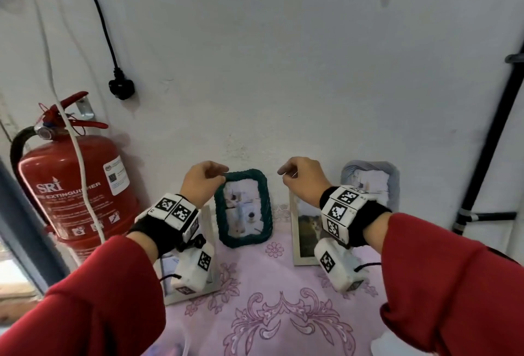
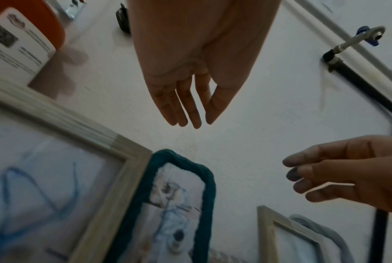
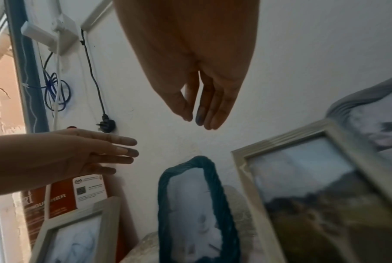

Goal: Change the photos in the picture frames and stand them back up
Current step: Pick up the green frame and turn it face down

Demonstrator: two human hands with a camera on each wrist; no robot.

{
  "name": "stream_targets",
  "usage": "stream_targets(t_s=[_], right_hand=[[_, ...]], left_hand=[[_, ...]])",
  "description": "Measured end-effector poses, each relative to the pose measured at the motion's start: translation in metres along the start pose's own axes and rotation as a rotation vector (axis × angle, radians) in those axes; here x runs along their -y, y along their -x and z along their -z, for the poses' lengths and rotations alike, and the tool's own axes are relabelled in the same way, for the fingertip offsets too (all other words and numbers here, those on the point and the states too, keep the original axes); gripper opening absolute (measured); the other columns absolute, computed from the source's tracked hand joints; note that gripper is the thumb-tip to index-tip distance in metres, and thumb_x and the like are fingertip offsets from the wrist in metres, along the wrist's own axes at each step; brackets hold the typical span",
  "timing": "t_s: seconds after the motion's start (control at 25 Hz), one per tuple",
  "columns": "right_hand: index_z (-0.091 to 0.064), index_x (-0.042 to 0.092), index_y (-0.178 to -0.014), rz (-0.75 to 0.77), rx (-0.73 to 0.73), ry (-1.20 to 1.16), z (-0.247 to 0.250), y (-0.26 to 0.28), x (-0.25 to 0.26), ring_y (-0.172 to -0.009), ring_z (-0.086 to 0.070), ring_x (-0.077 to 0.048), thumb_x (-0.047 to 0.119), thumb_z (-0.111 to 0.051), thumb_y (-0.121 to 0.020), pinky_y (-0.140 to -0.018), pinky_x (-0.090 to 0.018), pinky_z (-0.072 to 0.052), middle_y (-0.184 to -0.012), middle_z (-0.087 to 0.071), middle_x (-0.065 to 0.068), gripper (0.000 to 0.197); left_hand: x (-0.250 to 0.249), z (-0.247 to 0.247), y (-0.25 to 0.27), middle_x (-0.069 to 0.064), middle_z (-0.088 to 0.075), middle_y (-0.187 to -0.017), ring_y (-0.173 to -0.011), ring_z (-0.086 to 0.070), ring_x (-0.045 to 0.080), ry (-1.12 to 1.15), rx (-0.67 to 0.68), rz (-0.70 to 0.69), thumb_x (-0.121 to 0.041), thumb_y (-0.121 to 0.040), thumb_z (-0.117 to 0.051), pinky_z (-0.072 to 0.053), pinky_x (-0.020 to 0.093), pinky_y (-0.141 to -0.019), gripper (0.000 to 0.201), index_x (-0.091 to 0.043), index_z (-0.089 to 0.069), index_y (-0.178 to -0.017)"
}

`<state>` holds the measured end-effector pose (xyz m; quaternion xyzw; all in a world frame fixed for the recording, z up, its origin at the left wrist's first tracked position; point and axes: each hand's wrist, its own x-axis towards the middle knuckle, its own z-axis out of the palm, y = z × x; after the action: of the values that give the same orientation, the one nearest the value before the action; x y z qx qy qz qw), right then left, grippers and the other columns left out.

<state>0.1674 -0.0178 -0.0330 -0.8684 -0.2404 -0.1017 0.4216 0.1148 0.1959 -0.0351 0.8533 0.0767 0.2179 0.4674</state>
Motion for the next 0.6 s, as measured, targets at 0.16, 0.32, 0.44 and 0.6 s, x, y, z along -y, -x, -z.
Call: stream_targets(t_s=[0.16, 0.32, 0.44, 0.6], right_hand=[[-0.067, 0.001, -0.101, -0.024, 0.059, 0.006, -0.028, -0.026, 0.011, -0.088, -0.058, -0.019, 0.002, -0.054, -0.087, -0.077, -0.021, -0.045, -0.107, -0.066, -0.015, 0.019], [-0.062, 0.001, -0.11, -0.042, 0.095, 0.088, -0.049, -0.056, 0.009, -0.111, -0.055, -0.027, 0.004, -0.055, -0.088, -0.09, -0.027, -0.043, -0.12, -0.059, -0.017, 0.023], [-0.047, 0.003, -0.128, -0.071, 0.146, 0.172, -0.062, -0.073, -0.001, -0.122, -0.047, -0.029, 0.008, -0.055, -0.09, -0.099, -0.032, -0.039, -0.133, -0.045, -0.018, 0.039], [-0.03, 0.004, -0.141, -0.094, 0.3, 0.264, -0.083, -0.083, -0.016, -0.125, -0.045, -0.033, 0.008, -0.053, -0.092, -0.103, -0.036, -0.04, -0.139, -0.041, -0.02, 0.055]], left_hand=[[0.017, 0.019, -0.033, 0.018, -0.067, -0.107, -0.094, -0.063, 0.027, -0.125, -0.025, 0.084, -0.001, -0.086, -0.058, -0.045, 0.027, -0.079, 0.021, -0.005, -0.065, -0.106], [0.033, 0.017, -0.059, 0.012, -0.062, -0.103, -0.068, -0.047, 0.017, -0.321, 0.111, 0.216, -0.011, -0.088, -0.058, -0.042, 0.026, -0.059, 0.033, -0.01, -0.057, -0.122], [0.04, 0.012, -0.071, 0.011, -0.059, -0.116, -0.084, -0.055, 0.023, -0.47, 0.259, 0.27, -0.017, -0.09, -0.058, -0.048, 0.031, -0.08, 0.043, -0.016, -0.049, -0.132], [0.047, 0.007, -0.079, 0.007, -0.057, -0.129, -0.113, -0.055, 0.023, -0.54, 0.392, 0.307, -0.021, -0.089, -0.06, -0.044, 0.025, -0.081, 0.049, -0.017, -0.044, -0.135]])
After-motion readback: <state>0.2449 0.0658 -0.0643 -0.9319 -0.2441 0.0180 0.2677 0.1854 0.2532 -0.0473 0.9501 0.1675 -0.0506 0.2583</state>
